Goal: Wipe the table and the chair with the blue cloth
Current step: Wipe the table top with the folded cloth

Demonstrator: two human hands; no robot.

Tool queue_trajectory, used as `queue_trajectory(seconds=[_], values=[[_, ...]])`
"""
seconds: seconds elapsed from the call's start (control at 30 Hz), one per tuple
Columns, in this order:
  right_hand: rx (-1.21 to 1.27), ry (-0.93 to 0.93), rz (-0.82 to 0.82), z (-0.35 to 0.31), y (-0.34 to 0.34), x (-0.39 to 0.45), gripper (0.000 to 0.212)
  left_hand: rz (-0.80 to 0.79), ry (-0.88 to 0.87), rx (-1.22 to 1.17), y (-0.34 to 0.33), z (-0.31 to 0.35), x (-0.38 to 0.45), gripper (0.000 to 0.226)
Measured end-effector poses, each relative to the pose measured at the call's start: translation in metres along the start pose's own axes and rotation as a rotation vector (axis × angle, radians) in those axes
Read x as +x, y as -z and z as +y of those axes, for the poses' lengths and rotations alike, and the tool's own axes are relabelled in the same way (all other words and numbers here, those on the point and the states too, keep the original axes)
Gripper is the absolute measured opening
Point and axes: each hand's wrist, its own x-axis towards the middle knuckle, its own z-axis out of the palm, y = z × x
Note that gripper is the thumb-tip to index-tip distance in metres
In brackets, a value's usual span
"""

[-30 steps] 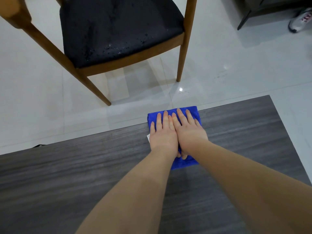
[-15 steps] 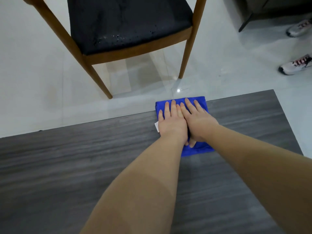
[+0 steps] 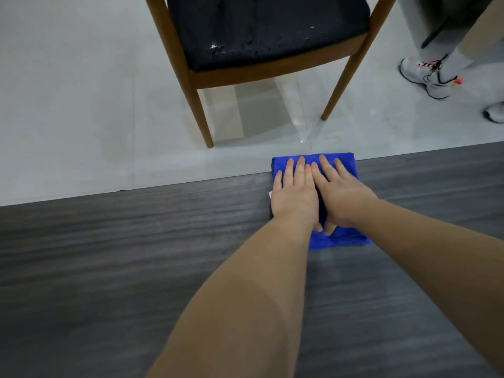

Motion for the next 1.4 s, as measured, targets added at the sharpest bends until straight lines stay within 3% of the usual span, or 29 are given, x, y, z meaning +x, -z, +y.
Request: queue_trajectory(seconds=[0.53,0.83,1.07,1.4], values=[[0.069,-0.004,-0.029,-0.162,0.038,0.003,0.150,0.009,0.012,0.032,-0.003,-0.154,-0.060,0.143],[0.110,0.012,-0.039,-0.268,0.052,0.014,0.150,-0.116,0.082,0.207,0.005,-0.254,-0.095,0.146],[0.111,0.031,-0.048,-0.270,0.053,0.018,0.151,-0.117,0.141,0.121,0.013,-0.245,-0.102,0.126],[0.177,0.031,-0.079,-0.270,0.062,0.012,0.136,-0.145,0.176,0.073,0.017,-0.243,-0.100,0.120]])
